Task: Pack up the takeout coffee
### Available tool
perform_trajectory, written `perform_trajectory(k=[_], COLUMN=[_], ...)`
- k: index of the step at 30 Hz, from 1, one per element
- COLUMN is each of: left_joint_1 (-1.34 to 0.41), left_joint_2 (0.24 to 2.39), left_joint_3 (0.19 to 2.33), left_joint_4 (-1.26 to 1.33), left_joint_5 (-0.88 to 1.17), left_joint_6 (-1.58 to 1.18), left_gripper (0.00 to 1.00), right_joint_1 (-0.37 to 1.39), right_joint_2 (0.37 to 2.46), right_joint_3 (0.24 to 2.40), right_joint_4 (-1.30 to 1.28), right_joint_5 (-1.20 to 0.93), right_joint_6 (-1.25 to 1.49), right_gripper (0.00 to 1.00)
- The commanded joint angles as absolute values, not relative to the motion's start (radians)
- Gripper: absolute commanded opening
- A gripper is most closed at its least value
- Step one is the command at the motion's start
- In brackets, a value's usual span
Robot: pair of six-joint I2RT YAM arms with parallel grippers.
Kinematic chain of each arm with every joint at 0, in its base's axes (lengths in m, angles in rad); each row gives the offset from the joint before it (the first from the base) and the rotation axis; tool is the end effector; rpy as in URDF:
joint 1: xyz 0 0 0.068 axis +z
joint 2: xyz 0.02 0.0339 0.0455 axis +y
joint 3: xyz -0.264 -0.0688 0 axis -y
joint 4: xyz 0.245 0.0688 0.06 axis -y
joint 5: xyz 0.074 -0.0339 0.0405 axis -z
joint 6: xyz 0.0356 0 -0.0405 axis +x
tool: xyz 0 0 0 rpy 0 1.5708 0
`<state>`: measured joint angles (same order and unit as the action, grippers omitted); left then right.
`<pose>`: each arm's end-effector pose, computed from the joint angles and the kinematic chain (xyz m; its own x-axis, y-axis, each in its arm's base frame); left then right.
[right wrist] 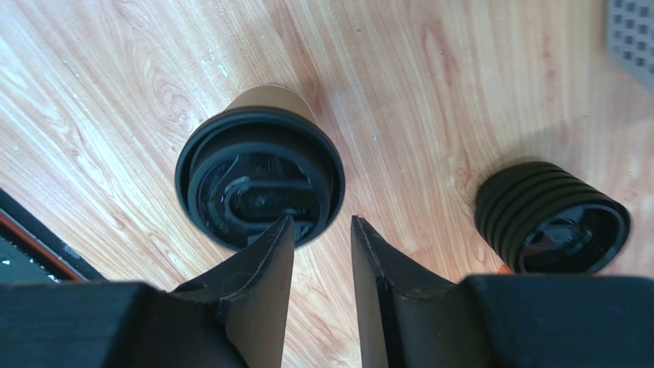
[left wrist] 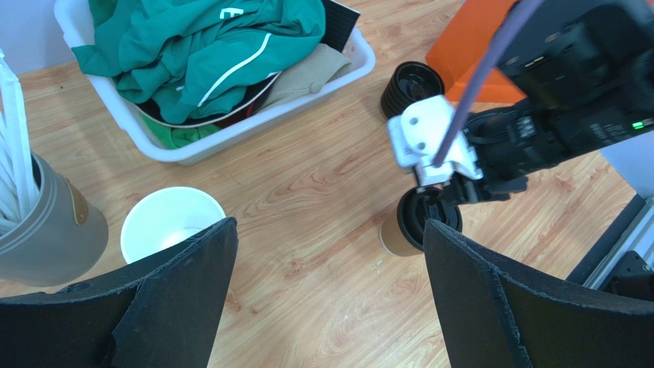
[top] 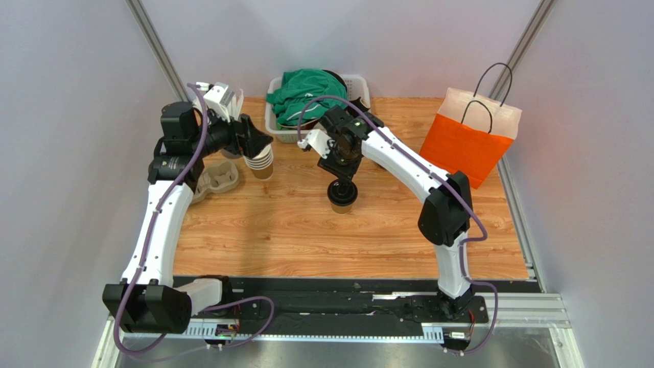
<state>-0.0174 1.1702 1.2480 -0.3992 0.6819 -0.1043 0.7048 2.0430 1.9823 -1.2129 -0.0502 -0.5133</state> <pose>0.2526 -0.0268 0.4034 -0.3778 -0.0743 -0.9229 0.5752 0.7623 -0.2968 0.3190 0.2737 0.2889 -0.3112 -0.9086 -0.2787 -0.9311 0.3502 -0.1020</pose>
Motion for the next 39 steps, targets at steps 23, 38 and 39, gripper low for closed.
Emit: perform_trajectory(k=[23, 38, 39], left_joint_1=[-0.397, -0.503, -0.505], left_joint_2=[1.607, 1.804, 1.805], left_joint_3=[1.462, 1.480, 1.468], left_joint_4=[-0.563, -0.537, -0.528], left_joint_5=[0.729, 0.721, 0.719], left_joint_6=[0.037, 0.035, 0.035], left_gripper=[0.99, 0.99, 0.99], right_joint_1=[0.466, 0.413, 0.414], right_joint_2=[1.378, 1.266, 1.261], right_joint_3=[1.361, 1.263, 1.258], right_joint_4=[-0.896, -0.868, -0.859], right_joint_5=[-0.386, -0.439, -0.437], right_joint_6=[-0.390, -0.394, -0.396], right_gripper=[0.56, 0.56, 0.56])
